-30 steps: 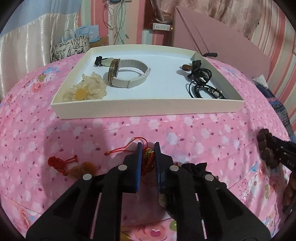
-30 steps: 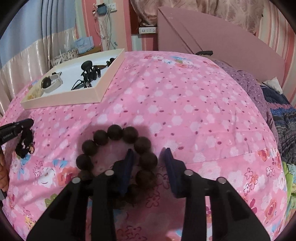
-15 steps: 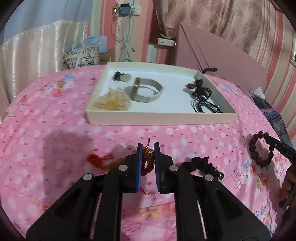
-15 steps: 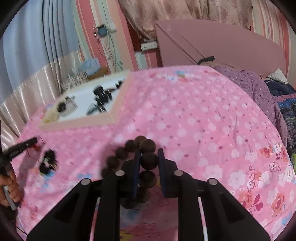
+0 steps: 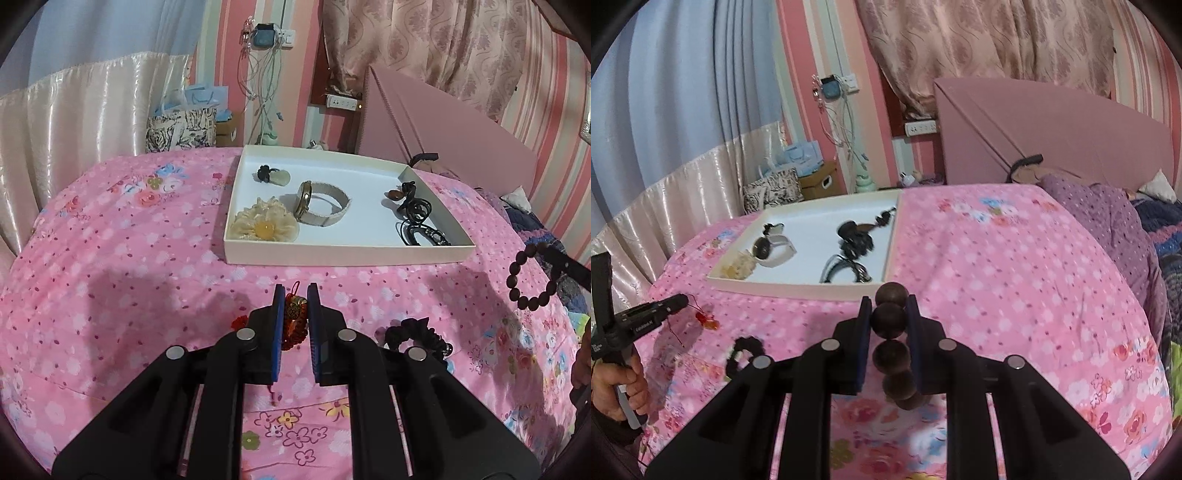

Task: Organize jewelry
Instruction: 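Lower the red charm into the tray with the left tool while the right tool drops the bracelet there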

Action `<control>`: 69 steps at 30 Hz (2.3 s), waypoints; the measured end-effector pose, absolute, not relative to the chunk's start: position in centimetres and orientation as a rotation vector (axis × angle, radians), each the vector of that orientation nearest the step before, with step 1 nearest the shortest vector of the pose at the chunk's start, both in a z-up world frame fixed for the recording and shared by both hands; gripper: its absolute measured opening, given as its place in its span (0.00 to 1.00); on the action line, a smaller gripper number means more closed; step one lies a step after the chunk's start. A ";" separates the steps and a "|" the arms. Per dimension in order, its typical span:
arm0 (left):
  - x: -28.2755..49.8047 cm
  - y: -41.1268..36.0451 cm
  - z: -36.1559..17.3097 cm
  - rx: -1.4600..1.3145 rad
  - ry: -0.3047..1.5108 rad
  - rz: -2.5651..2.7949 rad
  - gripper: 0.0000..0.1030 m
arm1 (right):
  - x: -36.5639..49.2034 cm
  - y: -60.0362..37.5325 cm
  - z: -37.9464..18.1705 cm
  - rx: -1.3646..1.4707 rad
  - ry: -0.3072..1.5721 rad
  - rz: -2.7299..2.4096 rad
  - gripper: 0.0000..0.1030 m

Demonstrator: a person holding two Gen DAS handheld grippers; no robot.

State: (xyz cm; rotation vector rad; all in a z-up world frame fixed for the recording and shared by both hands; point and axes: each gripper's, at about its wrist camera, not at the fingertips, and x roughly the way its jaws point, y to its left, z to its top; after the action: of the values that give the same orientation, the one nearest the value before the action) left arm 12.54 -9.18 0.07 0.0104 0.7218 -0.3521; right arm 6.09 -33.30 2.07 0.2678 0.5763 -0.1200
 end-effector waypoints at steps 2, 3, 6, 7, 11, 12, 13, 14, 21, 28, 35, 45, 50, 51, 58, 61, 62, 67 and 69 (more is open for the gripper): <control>12.6 -9.2 0.4 0.014 0.716 -0.358 0.10 | 6.4 -32.8 2.7 0.269 0.568 -0.106 0.18; 12.6 -9.1 0.7 0.015 0.712 -0.361 0.10 | 6.7 -32.4 3.0 0.262 0.565 -0.101 0.18; 13.0 -9.3 1.1 0.021 0.702 -0.368 0.10 | 7.4 -31.3 3.9 0.248 0.557 -0.079 0.18; 13.2 -9.5 1.3 0.023 0.701 -0.371 0.10 | 7.6 -31.0 4.1 0.244 0.555 -0.075 0.18; 14.1 -10.1 2.4 0.040 0.687 -0.380 0.10 | 9.2 -29.4 5.1 0.223 0.545 -0.050 0.18; 14.3 -10.3 2.6 0.042 0.684 -0.382 0.10 | 9.8 -29.0 5.3 0.218 0.544 -0.043 0.18; 14.6 -10.5 2.9 0.048 0.680 -0.383 0.10 | 10.1 -28.8 5.5 0.215 0.543 -0.037 0.18; 14.9 -10.7 3.2 0.053 0.677 -0.383 0.10 | 10.6 -28.4 5.7 0.211 0.542 -0.030 0.18; 18.0 -12.2 4.6 0.079 0.668 -0.373 0.10 | 14.7 -25.8 6.6 0.192 0.544 0.030 0.18; 21.8 -13.2 5.4 0.100 0.667 -0.350 0.10 | 19.1 -24.1 6.4 0.184 0.564 0.074 0.18; 25.7 -12.5 4.3 0.051 0.705 -0.305 0.10 | 22.6 -23.8 4.3 0.239 0.597 0.118 0.18; 30.8 -11.7 1.5 0.018 0.772 -0.287 0.10 | 25.8 -23.1 1.4 0.292 0.654 0.166 0.18; 32.8 -11.9 -0.7 0.019 0.831 -0.269 0.10 | 27.2 -23.8 -0.6 0.254 0.702 0.089 0.18; 33.0 -11.9 -1.2 0.016 0.845 -0.271 0.10 | 27.5 -23.9 -0.9 0.226 0.711 0.058 0.18; 33.6 -12.0 -3.6 0.018 0.894 -0.289 0.12 | 28.7 -23.7 -2.7 0.044 0.747 -0.078 0.22; 33.4 -12.7 -3.8 0.058 0.888 -0.309 0.13 | 29.0 -23.6 -3.4 -0.005 0.746 -0.117 0.22; 33.4 -12.9 -3.9 0.072 0.885 -0.315 0.13 | 29.0 -23.6 -3.6 -0.019 0.741 -0.131 0.23; 33.4 -13.2 -4.0 0.077 0.869 -0.339 0.20 | 28.8 -23.6 -3.2 -0.047 0.706 -0.163 0.44; 33.2 -13.3 -3.9 0.083 0.861 -0.346 0.36 | 28.6 -23.6 -2.8 -0.054 0.690 -0.168 0.47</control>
State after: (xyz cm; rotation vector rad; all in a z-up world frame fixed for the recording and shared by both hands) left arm 33.22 -13.26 -3.85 0.0830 0.8607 -0.3462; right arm 28.56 -23.63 -2.82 -0.0539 0.6896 -0.1684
